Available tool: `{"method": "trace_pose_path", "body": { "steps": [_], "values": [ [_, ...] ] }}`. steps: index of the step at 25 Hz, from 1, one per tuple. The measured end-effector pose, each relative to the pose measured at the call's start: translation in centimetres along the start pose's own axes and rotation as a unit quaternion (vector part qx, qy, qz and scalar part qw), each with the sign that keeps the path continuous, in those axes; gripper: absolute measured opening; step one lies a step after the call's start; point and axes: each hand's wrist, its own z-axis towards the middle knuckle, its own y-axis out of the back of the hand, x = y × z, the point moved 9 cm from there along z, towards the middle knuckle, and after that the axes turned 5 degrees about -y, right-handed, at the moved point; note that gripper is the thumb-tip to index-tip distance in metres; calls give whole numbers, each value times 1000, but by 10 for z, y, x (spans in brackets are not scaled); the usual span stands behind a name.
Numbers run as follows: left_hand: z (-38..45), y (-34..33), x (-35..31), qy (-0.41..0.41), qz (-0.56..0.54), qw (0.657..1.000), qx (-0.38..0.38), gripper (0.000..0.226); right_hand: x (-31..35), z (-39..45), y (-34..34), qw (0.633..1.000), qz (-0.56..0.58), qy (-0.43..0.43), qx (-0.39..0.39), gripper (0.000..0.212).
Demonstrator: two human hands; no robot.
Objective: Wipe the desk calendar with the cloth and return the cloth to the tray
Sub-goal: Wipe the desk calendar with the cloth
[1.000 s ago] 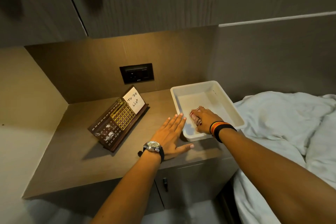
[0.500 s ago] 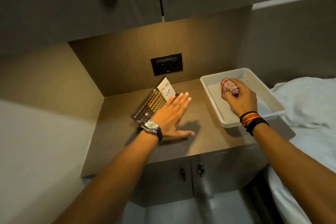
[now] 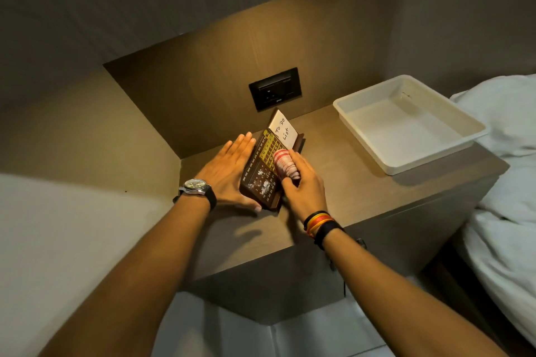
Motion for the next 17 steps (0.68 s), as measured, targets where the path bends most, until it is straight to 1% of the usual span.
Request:
{"method": "trace_pose_path", "body": {
  "steps": [4,8,10,12,14,16,17],
  "values": [
    [4,-6,0,1,-59,998,-28,158,2,-6,-32,999,-38,13,2,69],
    [3,-7,0,2,-83,996,-43,153,-3,-13,-52,991,-130,37,19,74],
    [4,-7,-2,0,-95,994,-50,150,-2,-11,-51,992,-123,36,10,74],
    [5,-7,-4,0,-108,993,-53,145,6,-9,-51,997,-76,27,2,72],
    [5,-8,-3,5,-122,991,-58,139,17,-22,-59,996,-61,66,25,72],
    [3,-10,-1,5,-139,989,-56,136,15,-46,-62,984,-90,133,76,74],
    [2,-11,-2,5,-141,988,-57,137,8,-54,-58,978,-107,152,95,74]
  ]
}}
